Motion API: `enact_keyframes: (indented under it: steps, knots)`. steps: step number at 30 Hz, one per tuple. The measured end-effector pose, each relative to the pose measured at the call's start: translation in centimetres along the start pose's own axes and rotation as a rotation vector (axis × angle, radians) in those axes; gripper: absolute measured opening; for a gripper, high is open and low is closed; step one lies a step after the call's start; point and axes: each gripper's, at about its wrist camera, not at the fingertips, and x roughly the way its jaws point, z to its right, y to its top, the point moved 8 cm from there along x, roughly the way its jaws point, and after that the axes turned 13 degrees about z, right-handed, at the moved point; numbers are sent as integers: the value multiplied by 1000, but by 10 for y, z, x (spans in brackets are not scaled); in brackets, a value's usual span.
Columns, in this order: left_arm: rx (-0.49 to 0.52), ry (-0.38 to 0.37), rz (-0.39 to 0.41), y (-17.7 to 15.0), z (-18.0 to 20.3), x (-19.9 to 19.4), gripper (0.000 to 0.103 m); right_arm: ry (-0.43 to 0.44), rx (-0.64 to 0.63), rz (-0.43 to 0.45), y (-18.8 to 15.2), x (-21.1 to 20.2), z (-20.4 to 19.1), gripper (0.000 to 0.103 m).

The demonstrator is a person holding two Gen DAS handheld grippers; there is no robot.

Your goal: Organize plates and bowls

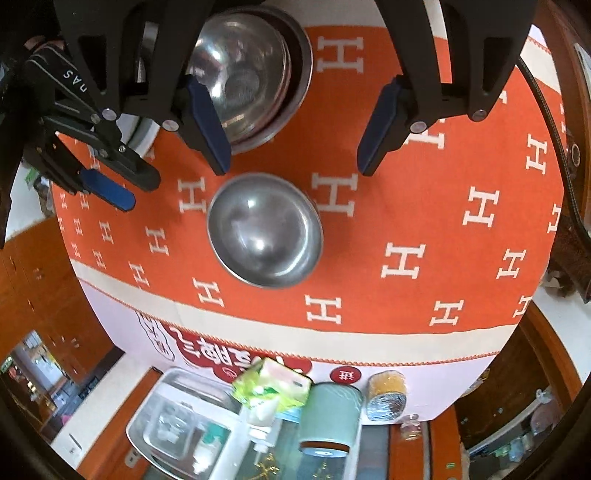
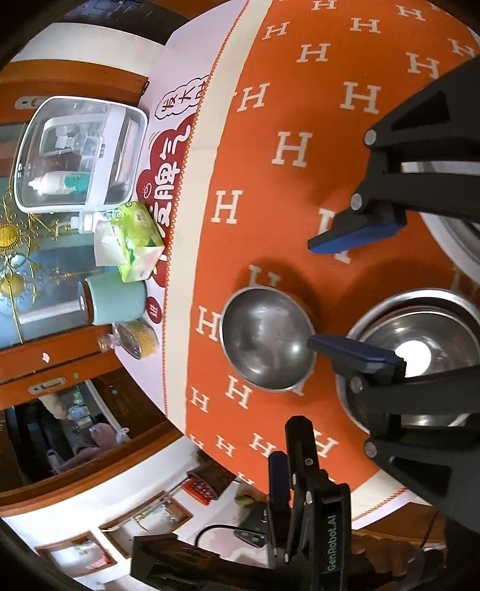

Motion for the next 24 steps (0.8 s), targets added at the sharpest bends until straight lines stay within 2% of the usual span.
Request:
enact_keyframes:
  steps: [4,9,16,21,24]
  knots:
    - [-33,-12,14,3,-1,11,69,13,37,2,-1,11,4,46]
    - [-34,16,29,4,-4,29,69,54,102,-22,-7,30,8,46]
    - [-33,25,-40,-5,-6,59,69,111,138,-90,-20,56,2,46]
    - [-27,25,-74,-8,-5,74,60,146,157,-100,-23,64,-2,41]
    - [-26,22,-94,-10,-5,82,51,159,159,-95,-23,65,-3,37]
